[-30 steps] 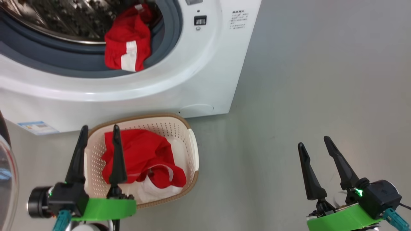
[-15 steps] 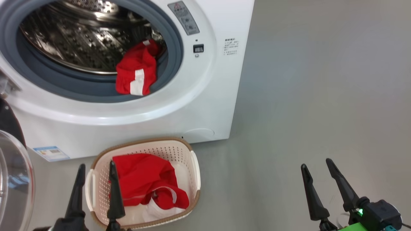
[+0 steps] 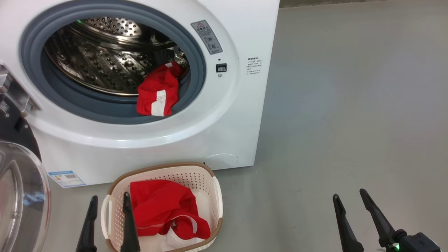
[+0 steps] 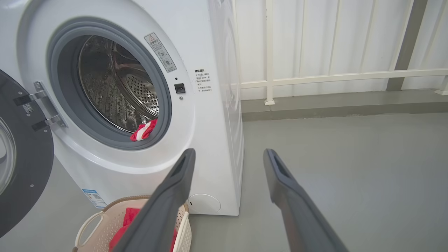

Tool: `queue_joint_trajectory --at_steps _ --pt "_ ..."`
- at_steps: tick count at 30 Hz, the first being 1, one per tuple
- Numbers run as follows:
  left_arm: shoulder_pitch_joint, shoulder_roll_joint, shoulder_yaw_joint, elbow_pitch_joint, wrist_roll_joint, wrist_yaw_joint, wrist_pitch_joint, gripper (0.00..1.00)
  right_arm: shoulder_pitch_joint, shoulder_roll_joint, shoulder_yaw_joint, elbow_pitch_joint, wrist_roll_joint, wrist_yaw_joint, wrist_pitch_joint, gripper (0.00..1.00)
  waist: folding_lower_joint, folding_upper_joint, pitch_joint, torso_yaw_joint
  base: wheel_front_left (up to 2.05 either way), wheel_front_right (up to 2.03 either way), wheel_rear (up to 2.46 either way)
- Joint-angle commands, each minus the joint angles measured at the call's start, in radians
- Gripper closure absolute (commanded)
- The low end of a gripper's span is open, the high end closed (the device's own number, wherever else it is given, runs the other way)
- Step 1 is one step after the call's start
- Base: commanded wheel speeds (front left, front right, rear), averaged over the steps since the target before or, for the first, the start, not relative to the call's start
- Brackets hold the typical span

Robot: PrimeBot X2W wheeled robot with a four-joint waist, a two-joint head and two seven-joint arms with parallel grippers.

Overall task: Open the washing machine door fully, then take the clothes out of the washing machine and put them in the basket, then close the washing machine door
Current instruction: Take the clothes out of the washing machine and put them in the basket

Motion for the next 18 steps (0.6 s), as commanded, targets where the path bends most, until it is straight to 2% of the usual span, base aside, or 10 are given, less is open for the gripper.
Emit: queue_joint_trajectory --at_steps 1,18 --pt "-0.012 0.011 0.03 -0.03 -0.007 0.012 -0.006 0.0 -0.006 -0.008 0.017 -0.028 0.007 0.003 -0.005 0.0 0.0 0.0 -0.001 0.0 0.0 0.0 0.0" --pt "-0.031 0.024 0.009 -0.04 -0.001 0.012 -0.001 0.0 -0.017 -0.008 0.024 -0.04 0.017 0.003 -0.005 0.0 0.0 0.0 0.035 -0.028 0.0 0.0 0.0"
